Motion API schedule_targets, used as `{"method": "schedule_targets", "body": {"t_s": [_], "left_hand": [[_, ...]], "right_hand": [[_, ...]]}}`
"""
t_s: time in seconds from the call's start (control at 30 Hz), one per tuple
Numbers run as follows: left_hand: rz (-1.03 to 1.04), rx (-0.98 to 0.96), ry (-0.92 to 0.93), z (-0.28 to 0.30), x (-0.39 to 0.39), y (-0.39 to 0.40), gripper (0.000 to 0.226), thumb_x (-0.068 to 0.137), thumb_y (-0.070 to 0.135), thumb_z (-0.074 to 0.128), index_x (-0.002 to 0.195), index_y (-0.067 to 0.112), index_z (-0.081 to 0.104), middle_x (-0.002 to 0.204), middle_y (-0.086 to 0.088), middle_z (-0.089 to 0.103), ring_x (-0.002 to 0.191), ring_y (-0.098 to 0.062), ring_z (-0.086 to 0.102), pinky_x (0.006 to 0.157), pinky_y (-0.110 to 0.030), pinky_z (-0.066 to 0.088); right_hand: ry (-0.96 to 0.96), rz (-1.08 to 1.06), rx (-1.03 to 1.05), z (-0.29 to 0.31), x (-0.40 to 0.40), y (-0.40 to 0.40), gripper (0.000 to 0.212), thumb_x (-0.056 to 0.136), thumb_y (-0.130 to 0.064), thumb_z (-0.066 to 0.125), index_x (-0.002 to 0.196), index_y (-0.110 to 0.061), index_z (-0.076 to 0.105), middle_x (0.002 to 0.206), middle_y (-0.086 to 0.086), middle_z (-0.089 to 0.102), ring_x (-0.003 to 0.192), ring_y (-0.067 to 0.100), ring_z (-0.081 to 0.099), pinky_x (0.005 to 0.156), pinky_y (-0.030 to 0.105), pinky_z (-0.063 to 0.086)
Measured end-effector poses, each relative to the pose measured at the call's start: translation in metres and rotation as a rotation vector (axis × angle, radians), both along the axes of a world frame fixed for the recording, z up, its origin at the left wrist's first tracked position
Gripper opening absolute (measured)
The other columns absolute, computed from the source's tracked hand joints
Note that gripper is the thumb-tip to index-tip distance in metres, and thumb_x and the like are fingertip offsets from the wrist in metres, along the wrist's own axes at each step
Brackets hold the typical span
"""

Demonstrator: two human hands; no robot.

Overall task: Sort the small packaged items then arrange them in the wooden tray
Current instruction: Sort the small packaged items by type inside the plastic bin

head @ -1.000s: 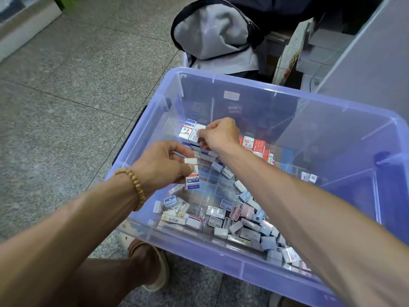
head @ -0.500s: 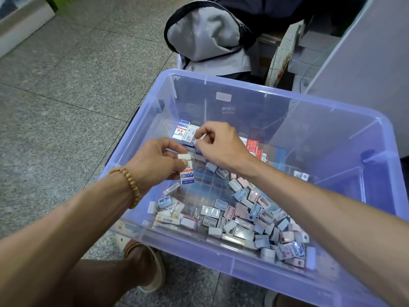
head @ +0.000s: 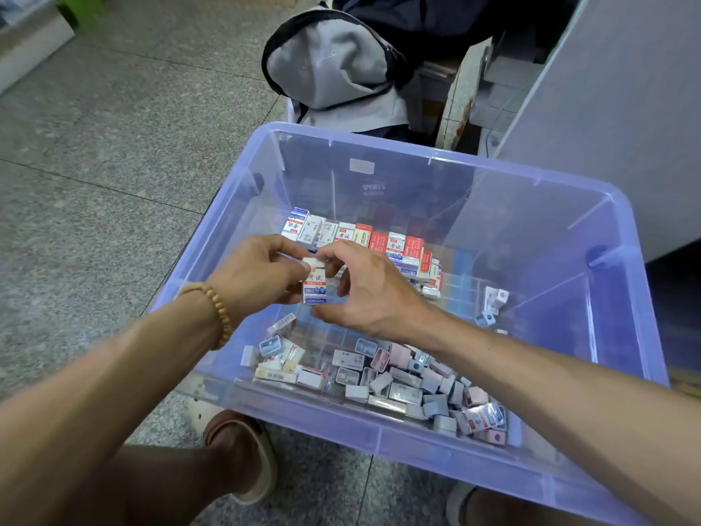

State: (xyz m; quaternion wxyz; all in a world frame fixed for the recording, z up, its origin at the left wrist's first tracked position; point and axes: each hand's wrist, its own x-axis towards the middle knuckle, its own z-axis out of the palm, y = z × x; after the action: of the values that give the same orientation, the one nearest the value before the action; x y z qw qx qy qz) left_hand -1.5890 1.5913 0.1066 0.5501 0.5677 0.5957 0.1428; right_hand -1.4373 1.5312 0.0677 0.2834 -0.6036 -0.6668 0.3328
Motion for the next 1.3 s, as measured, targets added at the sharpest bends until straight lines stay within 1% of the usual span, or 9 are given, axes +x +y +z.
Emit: {"method": "schedule_targets", "body": {"t_s": [0.13,0.4,0.5,0.63,0.83,1.0,1.1,1.2,1.3], "left_hand": [[-0.112,0.191,0.182,-0.004,-0.002,0.001,0.008,0.091,0.010,0.062,0.086,0.016,0.063,0.079,-0.008,0.068,0.082,-0.024,0.070,0.084,-0.046,0.057],[-0.075,0.194,0.137,-0.006,-0.007,0.004,0.007,0.095,0.017,0.058,0.090,0.017,0.062,0.091,-0.008,0.070,0.085,-0.018,0.070,0.086,-0.044,0.056],[-0.065,0.186,0.117,-0.004,-0.004,0.005,0.009,0.097,0.018,0.055,0.090,0.015,0.061,0.094,-0.011,0.070,0.086,-0.018,0.070,0.084,-0.041,0.057],[-0.061,0.171,0.106,-0.003,-0.002,0.005,0.012,0.099,0.020,0.052,0.092,0.015,0.061,0.093,-0.009,0.069,0.084,-0.017,0.069,0.083,-0.039,0.056],[-0.046,0.149,0.074,-0.002,-0.002,0.003,0.013,0.100,0.018,0.049,0.095,0.013,0.060,0.089,-0.005,0.066,0.083,-0.016,0.066,0.078,-0.032,0.054],[-0.098,0.140,0.073,-0.004,0.004,0.004,0.013,0.100,0.017,0.048,0.097,0.011,0.059,0.089,-0.007,0.064,0.080,-0.016,0.064,0.077,-0.033,0.053],[-0.219,0.107,0.111,-0.011,0.007,0.006,0.015,0.100,0.016,0.048,0.093,0.010,0.059,0.090,-0.010,0.063,0.082,-0.021,0.062,0.075,-0.034,0.051],[-0.511,0.115,0.280,-0.022,0.012,0.008,0.015,0.099,0.022,0.051,0.094,0.012,0.061,0.094,-0.013,0.067,0.088,-0.029,0.064,0.084,-0.043,0.053],[-0.867,0.145,0.468,-0.031,0.023,0.009,0.020,0.099,0.029,0.051,0.106,0.015,0.062,0.104,-0.006,0.066,0.079,-0.018,0.060,0.083,-0.032,0.051]], "right_hand": [[-0.162,-0.161,-0.005,-0.013,0.011,0.025,0.053,0.074,-0.028,0.081,0.119,-0.012,0.057,0.103,0.001,0.061,0.087,0.020,0.057,0.077,0.036,0.048],[-0.523,-0.218,0.014,-0.035,-0.005,0.076,0.041,0.086,-0.037,0.069,0.114,-0.009,0.057,0.116,0.011,0.058,0.103,0.036,0.060,0.075,0.037,0.040],[-0.511,-0.217,0.063,-0.035,0.000,0.070,0.041,0.087,-0.042,0.067,0.113,-0.012,0.060,0.112,0.010,0.062,0.100,0.033,0.061,0.072,0.034,0.036],[-0.532,-0.181,0.095,-0.038,0.004,0.071,0.028,0.093,-0.036,0.059,0.109,-0.014,0.063,0.105,0.009,0.060,0.095,0.035,0.061,0.070,0.035,0.036],[-0.509,-0.172,0.054,-0.034,0.002,0.072,0.029,0.091,-0.036,0.059,0.111,-0.014,0.060,0.108,0.009,0.059,0.094,0.035,0.060,0.073,0.037,0.042],[-0.383,-0.105,0.002,-0.010,0.026,0.051,0.027,0.089,-0.031,0.061,0.110,-0.016,0.065,0.105,0.005,0.062,0.096,0.029,0.059,0.077,0.036,0.045],[-0.378,-0.055,-0.074,0.010,0.054,0.026,0.021,0.088,-0.029,0.060,0.103,-0.017,0.068,0.099,0.004,0.067,0.092,0.025,0.060,0.080,0.038,0.050],[-0.494,0.046,-0.230,0.015,0.084,-0.003,0.015,0.087,-0.031,0.061,0.092,-0.019,0.068,0.088,0.001,0.068,0.081,0.023,0.061,0.077,0.040,0.053],[-0.636,0.192,-0.452,0.008,0.106,-0.026,0.017,0.087,-0.035,0.064,0.094,-0.019,0.068,0.087,-0.003,0.067,0.082,0.022,0.062,0.077,0.036,0.053]]}}
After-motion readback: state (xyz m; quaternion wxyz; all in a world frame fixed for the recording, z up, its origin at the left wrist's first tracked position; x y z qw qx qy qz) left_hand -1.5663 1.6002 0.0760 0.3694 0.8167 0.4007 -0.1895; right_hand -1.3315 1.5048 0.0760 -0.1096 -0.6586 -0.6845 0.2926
